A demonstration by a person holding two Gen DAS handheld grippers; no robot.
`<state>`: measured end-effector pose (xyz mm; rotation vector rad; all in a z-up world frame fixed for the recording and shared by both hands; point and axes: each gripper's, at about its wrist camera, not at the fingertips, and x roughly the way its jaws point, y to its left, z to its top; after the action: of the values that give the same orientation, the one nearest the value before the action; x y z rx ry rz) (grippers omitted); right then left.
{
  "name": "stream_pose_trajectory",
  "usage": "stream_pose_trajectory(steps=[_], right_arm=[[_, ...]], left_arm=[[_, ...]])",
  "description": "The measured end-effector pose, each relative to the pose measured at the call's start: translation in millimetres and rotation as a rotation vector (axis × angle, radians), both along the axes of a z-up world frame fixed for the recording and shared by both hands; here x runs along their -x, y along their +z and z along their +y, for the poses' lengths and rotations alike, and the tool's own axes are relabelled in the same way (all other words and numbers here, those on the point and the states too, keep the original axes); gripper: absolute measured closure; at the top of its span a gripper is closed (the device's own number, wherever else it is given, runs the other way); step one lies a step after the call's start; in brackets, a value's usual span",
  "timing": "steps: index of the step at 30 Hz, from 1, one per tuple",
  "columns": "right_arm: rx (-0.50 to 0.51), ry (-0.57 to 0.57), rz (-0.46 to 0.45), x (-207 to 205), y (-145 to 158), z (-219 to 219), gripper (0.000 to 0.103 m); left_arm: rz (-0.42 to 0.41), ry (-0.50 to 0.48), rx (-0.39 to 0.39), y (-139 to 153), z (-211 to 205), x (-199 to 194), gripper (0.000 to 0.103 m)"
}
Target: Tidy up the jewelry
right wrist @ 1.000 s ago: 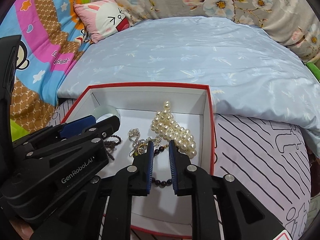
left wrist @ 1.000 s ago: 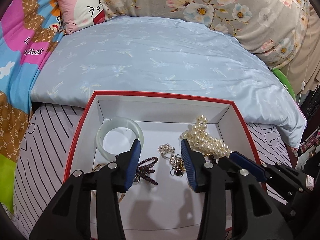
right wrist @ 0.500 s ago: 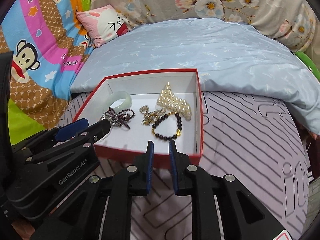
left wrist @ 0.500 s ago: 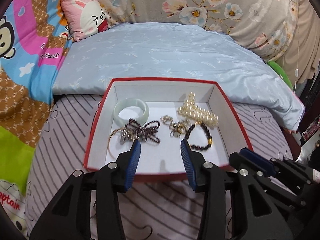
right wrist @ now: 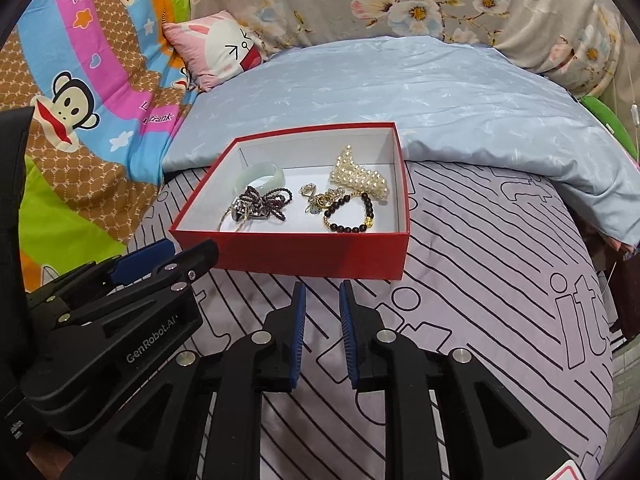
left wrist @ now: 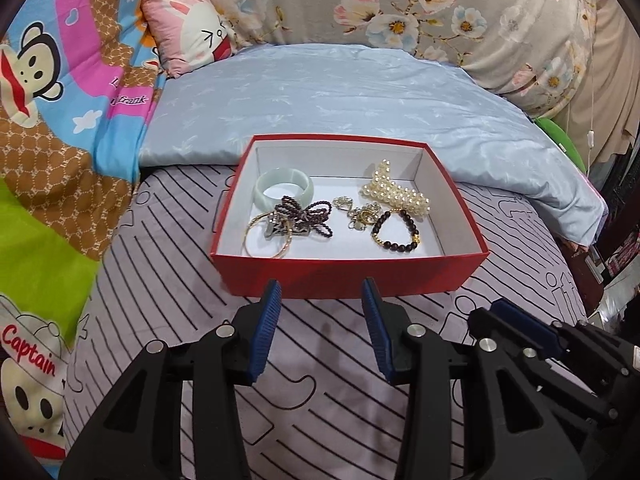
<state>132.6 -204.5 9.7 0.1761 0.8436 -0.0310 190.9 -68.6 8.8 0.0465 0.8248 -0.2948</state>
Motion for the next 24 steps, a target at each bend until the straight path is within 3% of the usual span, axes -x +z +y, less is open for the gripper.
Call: stream_pose_trajectory(steps=[3, 5, 9, 11, 13, 15, 24], right_arm=[[0.003, -0.004, -0.018, 0.8, 11.5, -0.7, 0.085], [0.011, -0.009, -0.035, 2.0, 18.1, -0.2, 0.072], [0.03, -0.024, -0.052, 2.5, 24.0, 0.3, 0.061], [0.033, -0.034, -0.054, 2.9, 23.7, -0.3, 0.054], [0.032, -0.046, -0.053, 3.6, 22.8, -1.9, 0.053], [0.028, -0.054, -0.052, 4.5, 22.2, -4.0, 0.051], [0.039, -0.087, -0.066, 9.0, 23.1, -6.2, 0.04]], left_arm=[[-0.012, 0.009, -0.009, 8.1, 3.1, 3.1, 0.063], [-0.016, 0.02, -0.015, 12.3, 4.6, 3.5, 0.063], [-0.041, 0.032, -0.032, 19.6, 5.7, 4.5, 0.059], [-0.048, 0.044, -0.032, 22.6, 7.1, 5.0, 0.051], [-0.056, 0.052, -0.043, 24.1, 6.9, 5.3, 0.048], [-0.058, 0.067, -0.054, 24.4, 8.2, 5.4, 0.038], [-0.073, 0.116, -0.07, 26.8, 15.4, 6.8, 0.018]])
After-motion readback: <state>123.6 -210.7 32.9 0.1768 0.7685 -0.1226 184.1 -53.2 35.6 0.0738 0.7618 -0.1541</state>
